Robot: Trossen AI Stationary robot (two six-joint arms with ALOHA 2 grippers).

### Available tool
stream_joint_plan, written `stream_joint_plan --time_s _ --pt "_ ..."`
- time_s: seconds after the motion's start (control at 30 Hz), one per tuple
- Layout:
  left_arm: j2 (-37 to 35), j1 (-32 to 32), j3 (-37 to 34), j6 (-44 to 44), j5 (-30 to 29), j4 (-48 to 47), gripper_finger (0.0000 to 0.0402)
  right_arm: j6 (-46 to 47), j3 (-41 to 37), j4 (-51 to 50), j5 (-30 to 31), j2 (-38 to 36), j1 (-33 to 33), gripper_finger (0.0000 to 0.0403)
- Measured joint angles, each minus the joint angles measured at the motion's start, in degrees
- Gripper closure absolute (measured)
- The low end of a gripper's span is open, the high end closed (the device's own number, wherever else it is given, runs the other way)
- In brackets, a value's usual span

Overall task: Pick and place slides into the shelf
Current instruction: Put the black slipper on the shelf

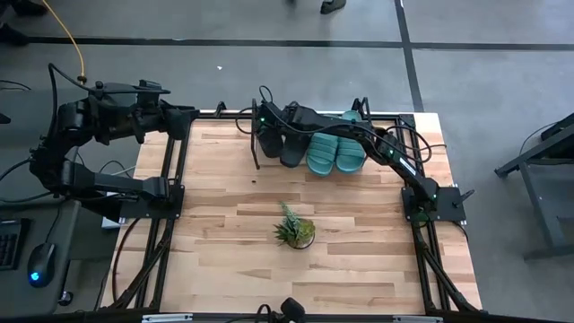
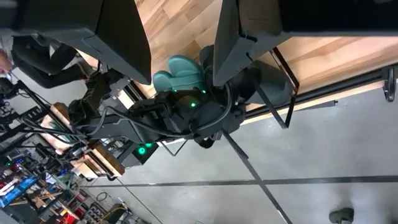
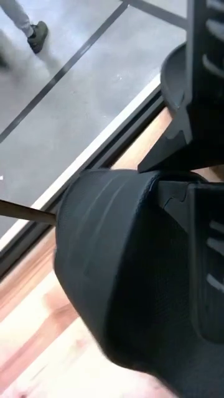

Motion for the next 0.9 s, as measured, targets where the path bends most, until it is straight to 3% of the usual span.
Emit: stream_joint_plan --time_s 0.27,0.57,0.73,0.9 --pt "0.1 0.0 0.0 1.3 0.1 0.0 0.0245 0.3 0.0 0.1 0.7 0.0 -0.2 0.0403" --pt "-1.4 0.0 0.0 4.6 1.1 -5.8 0.0245 10.3 0.0 -2.8 4.1 0.2 0.6 0.0403" --pt "-2.9 0.0 0.0 8.2 4.8 -7.8 0.0245 17.8 0.0 -7.8 8.0 0.3 1.7 0.0403" --pt "-4.2 0.0 0.0 9.1 8.0 -8.0 0.0245 18.8 0.0 -9.0 8.5 0.3 2.2 0.0403"
